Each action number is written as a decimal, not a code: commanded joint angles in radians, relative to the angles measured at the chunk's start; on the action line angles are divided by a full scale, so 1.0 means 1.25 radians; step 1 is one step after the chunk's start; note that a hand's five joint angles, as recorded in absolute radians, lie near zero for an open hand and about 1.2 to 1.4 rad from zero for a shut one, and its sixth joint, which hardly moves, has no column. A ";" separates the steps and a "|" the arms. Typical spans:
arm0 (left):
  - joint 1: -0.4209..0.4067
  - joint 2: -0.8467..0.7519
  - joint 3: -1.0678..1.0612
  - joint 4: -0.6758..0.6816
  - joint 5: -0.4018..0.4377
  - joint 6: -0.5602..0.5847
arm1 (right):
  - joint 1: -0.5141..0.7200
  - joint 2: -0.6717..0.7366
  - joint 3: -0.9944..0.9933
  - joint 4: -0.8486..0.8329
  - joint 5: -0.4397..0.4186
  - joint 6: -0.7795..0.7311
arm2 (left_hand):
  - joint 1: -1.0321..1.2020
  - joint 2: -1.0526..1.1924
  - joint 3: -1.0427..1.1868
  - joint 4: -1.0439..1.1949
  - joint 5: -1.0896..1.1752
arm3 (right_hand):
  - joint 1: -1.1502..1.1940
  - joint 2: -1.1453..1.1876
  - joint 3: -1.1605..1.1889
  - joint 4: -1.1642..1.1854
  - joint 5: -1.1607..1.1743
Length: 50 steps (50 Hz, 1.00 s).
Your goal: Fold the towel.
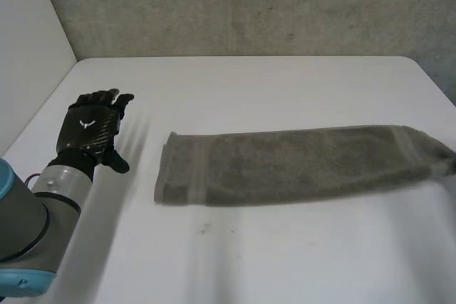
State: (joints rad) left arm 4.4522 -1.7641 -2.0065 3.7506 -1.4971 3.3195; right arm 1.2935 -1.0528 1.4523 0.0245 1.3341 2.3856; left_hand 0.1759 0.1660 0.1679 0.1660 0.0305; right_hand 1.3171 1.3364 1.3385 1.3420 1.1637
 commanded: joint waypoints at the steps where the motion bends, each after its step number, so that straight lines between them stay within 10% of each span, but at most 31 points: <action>1: -0.007 0.004 -0.004 0.000 0.000 0.000 | 0.200 -0.079 -0.094 0.011 0.011 0.074 | -0.001 0.007 0.005 0.007 -0.024 | 0.063 0.048 0.046 0.043 0.046; 13: -0.008 0.007 -0.009 0.005 -0.001 0.000 | 0.802 0.091 -0.272 -0.010 0.076 0.134 | -0.001 0.007 0.005 0.007 -0.024 | 0.063 0.048 0.046 0.043 0.046; 18: -0.005 0.007 -0.009 0.006 -0.003 0.000 | 0.905 0.185 -0.314 -0.024 0.079 0.135 | -0.001 0.007 0.005 0.007 -0.024 | 0.063 0.048 0.046 0.043 0.046; 50: 0.003 0.007 -0.009 0.022 -0.004 0.000 | 0.978 0.308 -0.422 0.017 0.052 0.219 | -0.001 0.007 0.005 0.007 -0.024 | -0.121 -0.137 -0.138 -0.141 -0.138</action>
State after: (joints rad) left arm 4.4559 -1.7548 -2.0171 3.7784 -1.5007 3.3195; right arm 2.4928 -0.6755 0.8872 -0.0175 1.4488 2.6395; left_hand 0.1759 0.1658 0.1669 0.1655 0.0304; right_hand 1.3237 1.3324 1.3304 1.3402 1.1650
